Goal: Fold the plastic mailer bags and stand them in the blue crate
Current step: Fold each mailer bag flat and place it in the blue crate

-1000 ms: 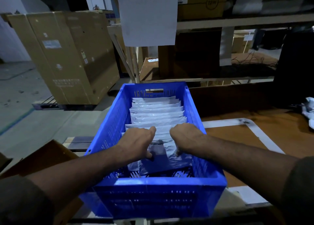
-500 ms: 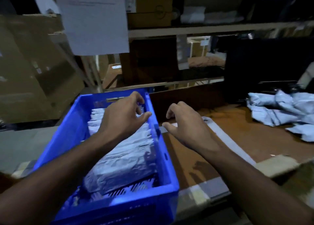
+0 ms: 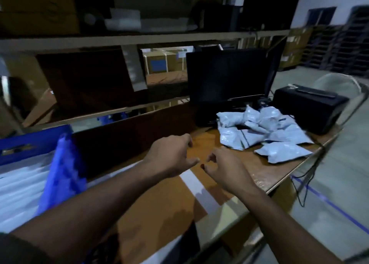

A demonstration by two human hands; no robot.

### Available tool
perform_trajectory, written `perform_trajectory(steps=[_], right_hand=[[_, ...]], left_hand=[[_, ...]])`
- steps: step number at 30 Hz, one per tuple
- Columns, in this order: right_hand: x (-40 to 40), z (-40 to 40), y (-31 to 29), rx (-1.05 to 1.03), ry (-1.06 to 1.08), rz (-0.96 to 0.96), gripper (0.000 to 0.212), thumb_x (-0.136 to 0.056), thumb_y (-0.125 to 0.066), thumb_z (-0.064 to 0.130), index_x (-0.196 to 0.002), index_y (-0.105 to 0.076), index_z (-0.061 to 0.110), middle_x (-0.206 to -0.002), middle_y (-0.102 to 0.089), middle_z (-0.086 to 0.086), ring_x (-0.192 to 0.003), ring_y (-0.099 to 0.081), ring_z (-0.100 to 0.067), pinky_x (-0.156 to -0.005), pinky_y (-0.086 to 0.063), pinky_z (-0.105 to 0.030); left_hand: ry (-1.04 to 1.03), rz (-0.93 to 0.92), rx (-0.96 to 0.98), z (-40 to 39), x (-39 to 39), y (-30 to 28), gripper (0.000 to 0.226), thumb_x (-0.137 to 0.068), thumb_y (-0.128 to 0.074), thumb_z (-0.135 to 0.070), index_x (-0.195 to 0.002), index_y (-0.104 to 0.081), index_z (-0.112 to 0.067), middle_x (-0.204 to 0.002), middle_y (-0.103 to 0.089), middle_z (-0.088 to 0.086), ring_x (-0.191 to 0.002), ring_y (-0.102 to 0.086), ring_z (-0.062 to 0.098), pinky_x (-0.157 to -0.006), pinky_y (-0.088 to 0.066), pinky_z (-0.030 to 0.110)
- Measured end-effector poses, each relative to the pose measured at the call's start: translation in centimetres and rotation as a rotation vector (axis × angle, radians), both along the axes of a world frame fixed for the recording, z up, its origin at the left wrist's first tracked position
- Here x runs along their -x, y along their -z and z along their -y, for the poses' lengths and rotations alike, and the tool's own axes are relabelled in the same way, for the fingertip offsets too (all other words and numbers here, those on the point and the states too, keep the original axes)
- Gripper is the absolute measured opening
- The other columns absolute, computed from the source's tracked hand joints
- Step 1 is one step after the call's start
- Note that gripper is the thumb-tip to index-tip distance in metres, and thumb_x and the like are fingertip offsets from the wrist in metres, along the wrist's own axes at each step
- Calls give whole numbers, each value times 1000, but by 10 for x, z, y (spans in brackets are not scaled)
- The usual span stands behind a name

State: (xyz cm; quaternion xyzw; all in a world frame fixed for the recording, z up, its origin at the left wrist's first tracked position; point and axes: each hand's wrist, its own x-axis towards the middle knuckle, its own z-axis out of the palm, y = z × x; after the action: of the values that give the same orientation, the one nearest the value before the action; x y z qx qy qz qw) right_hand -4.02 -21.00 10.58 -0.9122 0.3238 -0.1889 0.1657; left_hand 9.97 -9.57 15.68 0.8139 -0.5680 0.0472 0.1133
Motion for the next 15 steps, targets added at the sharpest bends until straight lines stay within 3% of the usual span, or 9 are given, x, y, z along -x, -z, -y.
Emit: perform_trajectory(steps=[5,9,12,15], right_hand=[[25,113,23,-56,83,1,17,-91,-67,38,-99,-56,26,-104,-53,3,-95,-58,-18,-77,-50,-38],[35,198,37,7,159,116,23,-92,-68,34,-110,-60,20,-107,-54,1,-93,-58,-20,-76,-51,-40],[34,254,37,49,276,232,26,-92,-68,30,-113,-60,18,-111,-53,-1,-101,-57,-21,-75,-52,-37],[27,298,36,118,387,256,43,-88,-72,38,-121,-56,15,-119,-52,-6,-115,-49,-26,-78,-50,-38]], left_hand=[[-32,-23,48,119,20,31,47,-93,-62,-57,-129,-53,-28,-105,-69,-8,-93,-65,16,-76,-57,36],[-103,-230,133,198,32,63,44,-94,-64,-52,-129,-54,-27,-109,-66,-10,-94,-64,15,-75,-54,35],[-133,-348,159,243,40,79,41,-95,-63,-49,-130,-53,-30,-109,-63,-14,-88,-64,11,-70,-52,33],[-155,-428,198,276,48,85,36,-96,-63,-47,-127,-53,-31,-106,-64,-15,-84,-65,8,-68,-54,33]])
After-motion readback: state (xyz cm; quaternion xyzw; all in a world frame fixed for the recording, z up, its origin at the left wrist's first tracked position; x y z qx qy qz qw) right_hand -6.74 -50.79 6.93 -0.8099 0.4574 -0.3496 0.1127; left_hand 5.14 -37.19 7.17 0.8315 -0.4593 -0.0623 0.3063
